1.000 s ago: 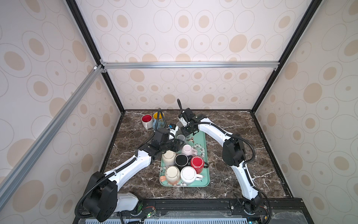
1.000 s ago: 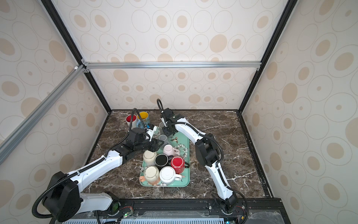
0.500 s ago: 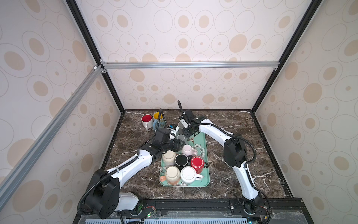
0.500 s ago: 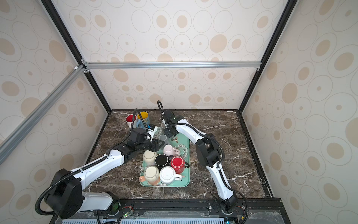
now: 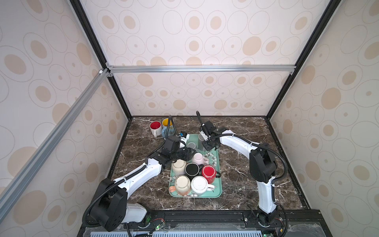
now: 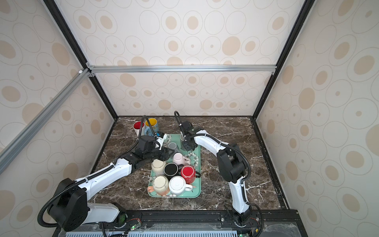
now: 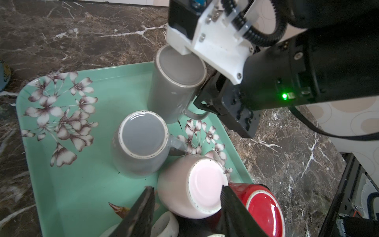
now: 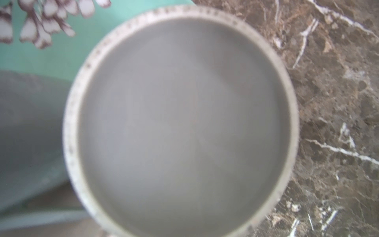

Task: Turn the mug right side up
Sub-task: Move the mug to the tray.

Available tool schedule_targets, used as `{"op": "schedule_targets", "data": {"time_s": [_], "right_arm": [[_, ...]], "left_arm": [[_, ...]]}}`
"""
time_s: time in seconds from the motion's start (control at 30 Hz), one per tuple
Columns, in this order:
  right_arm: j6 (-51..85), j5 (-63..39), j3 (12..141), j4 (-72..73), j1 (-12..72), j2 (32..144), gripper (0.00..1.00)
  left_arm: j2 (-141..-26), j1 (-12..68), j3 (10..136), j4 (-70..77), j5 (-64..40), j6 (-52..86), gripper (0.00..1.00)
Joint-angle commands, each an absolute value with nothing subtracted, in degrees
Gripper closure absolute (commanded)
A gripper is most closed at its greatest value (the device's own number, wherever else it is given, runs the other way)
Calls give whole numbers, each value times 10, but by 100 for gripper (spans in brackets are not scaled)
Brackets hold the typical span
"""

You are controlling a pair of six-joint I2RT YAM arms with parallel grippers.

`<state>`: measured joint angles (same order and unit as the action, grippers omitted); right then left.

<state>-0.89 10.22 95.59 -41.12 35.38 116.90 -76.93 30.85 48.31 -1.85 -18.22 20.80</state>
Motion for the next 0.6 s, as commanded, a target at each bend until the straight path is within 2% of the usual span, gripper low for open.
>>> {"op": "schedule_targets", "data": {"time_s": [0.0,0.3,0.57], "right_arm": [[-12,117,931,-407,353,1144,87],[-4,97,943,-395,353,1165,68],[-7,93,959,-393,353,1191,66]], "left_arm": [[-777,315,483,-7,-190,217,47],[-778,316,486,-9,-192,221,46],[-774,318,484,-16,-185,220,45]]}}
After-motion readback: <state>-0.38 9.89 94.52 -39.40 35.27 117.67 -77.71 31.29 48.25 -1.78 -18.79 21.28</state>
